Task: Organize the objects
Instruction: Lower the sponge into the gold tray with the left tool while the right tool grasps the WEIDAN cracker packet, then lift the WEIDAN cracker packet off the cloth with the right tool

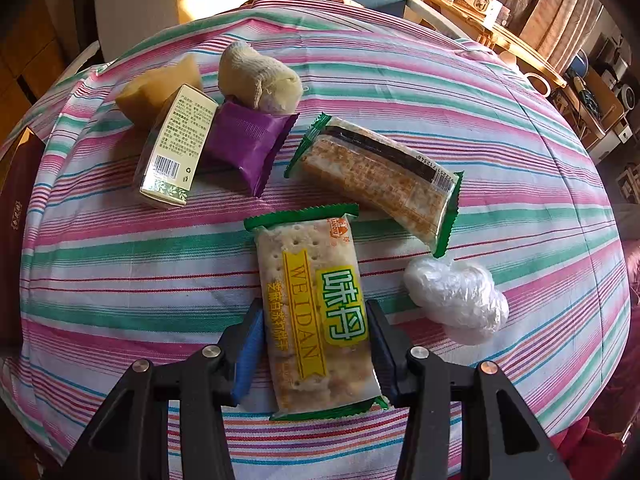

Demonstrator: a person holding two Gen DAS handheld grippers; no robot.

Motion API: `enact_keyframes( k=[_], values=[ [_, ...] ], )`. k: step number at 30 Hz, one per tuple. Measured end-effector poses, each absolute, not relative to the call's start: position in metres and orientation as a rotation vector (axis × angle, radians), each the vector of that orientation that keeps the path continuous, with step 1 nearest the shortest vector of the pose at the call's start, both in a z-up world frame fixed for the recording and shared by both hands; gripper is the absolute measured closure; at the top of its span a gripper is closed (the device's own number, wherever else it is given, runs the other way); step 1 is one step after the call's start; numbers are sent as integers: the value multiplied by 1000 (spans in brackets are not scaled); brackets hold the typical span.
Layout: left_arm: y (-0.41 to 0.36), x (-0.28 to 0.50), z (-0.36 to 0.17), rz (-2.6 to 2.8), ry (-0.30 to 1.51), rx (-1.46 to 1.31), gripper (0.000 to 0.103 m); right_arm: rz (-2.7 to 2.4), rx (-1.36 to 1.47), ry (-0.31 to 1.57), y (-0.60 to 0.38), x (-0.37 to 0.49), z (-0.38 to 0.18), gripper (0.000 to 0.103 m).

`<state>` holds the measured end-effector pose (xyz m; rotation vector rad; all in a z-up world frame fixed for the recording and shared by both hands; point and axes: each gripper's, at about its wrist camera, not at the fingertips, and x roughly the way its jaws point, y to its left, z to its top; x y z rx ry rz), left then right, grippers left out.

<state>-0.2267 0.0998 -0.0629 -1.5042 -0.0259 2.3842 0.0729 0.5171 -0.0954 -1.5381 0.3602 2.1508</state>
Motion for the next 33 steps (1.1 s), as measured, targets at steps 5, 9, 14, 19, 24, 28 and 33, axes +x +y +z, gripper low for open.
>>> enact_keyframes(
  k=[5, 9, 14, 19, 24, 28, 33],
  values=[
    [103, -239, -71, 2410, 24, -1523, 39, 2152, -1539, 355, 516, 75, -93, 54],
    [103, -249, -76, 2447, 81, -1531, 39, 2152, -1539, 350, 511, 70, -95, 54],
    [103, -257, -84, 2476, 116, -1533, 37, 2153, -1539, 346, 509, 73, -92, 54],
    [108, -256, -86, 2486, 178, -1523, 34, 2152, -1539, 344, 511, 68, -93, 54],
    [105, -249, -77, 2485, 160, -1481, 26, 2152, -1539, 343, 511, 68, -93, 54],
    [105, -242, -67, 2494, 163, -1456, 26, 2153, -1538, 343, 510, 67, -93, 54],
    [98, -205, -33, 2548, 136, -1310, 26, 2153, -1538, 327, 507, 64, -97, 54]
  ],
)
